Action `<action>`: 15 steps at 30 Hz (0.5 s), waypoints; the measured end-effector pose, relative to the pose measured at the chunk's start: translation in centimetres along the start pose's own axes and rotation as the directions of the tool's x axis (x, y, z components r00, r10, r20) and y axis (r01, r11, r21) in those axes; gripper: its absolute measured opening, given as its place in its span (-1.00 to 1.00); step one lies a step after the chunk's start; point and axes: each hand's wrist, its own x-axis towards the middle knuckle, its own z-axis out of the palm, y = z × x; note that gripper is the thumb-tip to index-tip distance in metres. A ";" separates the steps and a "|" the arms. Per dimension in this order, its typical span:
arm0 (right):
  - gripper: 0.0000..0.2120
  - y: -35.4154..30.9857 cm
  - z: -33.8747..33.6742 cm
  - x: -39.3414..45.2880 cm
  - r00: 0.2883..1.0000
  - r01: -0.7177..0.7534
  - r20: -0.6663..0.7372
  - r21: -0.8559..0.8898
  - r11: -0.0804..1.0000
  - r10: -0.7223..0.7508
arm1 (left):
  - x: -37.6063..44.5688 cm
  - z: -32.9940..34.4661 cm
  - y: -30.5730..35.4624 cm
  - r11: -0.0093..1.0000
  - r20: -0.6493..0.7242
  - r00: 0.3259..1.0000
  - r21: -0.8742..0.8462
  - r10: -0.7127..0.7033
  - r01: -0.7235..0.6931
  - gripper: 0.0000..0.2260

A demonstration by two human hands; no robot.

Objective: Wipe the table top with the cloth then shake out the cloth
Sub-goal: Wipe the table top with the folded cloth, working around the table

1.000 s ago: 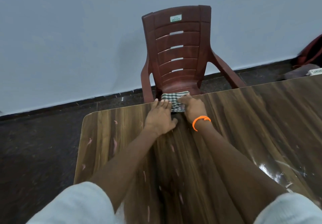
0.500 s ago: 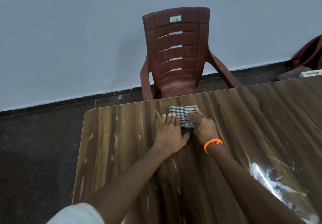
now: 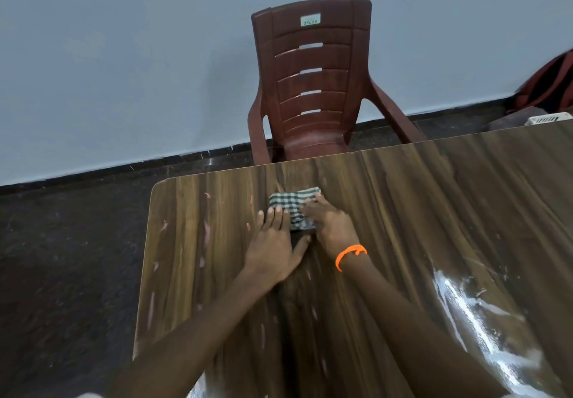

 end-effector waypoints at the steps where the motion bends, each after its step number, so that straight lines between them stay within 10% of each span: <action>1: -0.52 0.5 0.0 -1.4 1.000 0.010 -0.011 0.003 1.000 -0.010 | -1.3 0.3 0.7 1.000 0.011 1.000 -0.023 0.008 -0.008 -0.24; 15: -0.53 1.9 -0.4 0.8 0.983 -0.145 -0.106 0.073 0.987 0.152 | 1.3 -0.1 2.8 0.999 -0.020 0.999 -0.015 -0.032 0.032 -0.15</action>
